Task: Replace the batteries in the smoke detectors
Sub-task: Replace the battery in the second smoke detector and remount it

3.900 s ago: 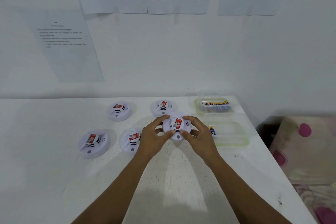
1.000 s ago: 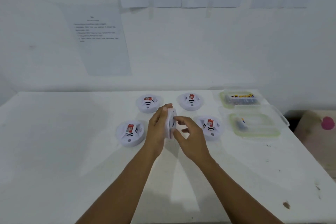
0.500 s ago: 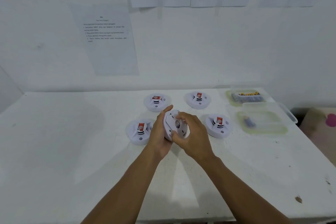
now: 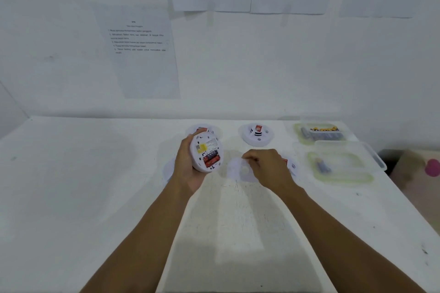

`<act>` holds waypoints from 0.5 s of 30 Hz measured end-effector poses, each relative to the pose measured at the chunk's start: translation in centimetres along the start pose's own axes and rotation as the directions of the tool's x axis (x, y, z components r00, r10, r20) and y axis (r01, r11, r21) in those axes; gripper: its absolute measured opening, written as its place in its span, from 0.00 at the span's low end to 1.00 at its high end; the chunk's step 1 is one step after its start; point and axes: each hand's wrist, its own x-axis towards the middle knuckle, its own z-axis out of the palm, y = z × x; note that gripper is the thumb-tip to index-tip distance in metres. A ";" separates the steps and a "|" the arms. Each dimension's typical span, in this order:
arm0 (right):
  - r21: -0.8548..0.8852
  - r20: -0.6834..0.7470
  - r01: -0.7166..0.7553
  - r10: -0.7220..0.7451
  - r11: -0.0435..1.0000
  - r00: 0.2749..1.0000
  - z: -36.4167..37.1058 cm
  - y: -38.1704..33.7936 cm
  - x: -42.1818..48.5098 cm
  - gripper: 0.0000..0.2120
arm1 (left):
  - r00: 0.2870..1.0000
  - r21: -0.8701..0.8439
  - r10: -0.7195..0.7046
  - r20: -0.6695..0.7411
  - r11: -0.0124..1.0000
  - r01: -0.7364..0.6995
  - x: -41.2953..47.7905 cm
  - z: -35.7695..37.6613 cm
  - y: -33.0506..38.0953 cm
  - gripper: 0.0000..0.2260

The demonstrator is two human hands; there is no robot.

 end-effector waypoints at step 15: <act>0.259 -0.196 0.096 -0.045 0.961 0.980 1.5 -3.1 0.8 0.13 | 0.999 -0.057 -0.020 0.036 0.998 0.022 0.8 1.2 -1.3 0.18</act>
